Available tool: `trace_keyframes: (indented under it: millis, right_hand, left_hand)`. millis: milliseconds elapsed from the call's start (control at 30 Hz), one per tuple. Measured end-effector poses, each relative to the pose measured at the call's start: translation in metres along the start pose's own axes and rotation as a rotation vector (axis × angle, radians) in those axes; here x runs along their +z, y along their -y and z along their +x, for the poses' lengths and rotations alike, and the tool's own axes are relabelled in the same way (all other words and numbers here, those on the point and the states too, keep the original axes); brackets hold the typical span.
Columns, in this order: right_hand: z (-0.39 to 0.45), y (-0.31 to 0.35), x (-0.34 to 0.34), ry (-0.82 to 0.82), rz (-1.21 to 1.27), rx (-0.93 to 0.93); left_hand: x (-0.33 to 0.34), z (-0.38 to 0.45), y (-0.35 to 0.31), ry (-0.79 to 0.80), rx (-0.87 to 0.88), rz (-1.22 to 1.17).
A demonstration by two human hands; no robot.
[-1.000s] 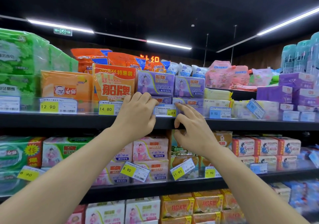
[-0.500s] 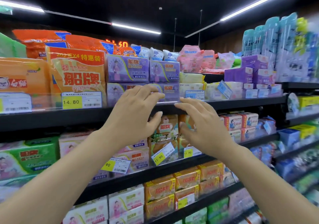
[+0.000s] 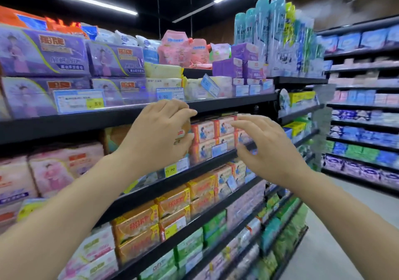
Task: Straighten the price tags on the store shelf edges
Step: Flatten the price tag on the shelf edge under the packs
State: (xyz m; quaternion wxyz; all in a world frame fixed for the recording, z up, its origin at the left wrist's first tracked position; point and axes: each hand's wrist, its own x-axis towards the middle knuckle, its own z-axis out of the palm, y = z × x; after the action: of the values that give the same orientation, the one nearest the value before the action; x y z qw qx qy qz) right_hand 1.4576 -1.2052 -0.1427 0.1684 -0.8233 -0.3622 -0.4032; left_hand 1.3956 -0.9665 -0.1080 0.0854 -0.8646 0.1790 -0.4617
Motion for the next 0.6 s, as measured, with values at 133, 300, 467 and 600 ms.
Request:
trace_keyframes:
  millis: [133, 300, 467, 600]
  right_hand:
    - [-0.009, -0.032, -0.008, -0.007, 0.009, 0.002]
    - [-0.013, -0.061, -0.008, 0.000, 0.029, -0.007]
    - [0.003, -0.081, 0.010, -0.020, 0.078, -0.011]
    - [0.023, -0.096, 0.034, -0.034, 0.099, -0.041]
  left_hand:
    - [0.018, 0.012, -0.021, 0.034, -0.015, 0.013]
    - [0.037, 0.027, -0.040, 0.090, -0.060, 0.056]
    - [0.054, 0.050, -0.040, 0.087, -0.106, 0.113]
    - [0.070, 0.070, -0.027, 0.065, -0.139, 0.147]
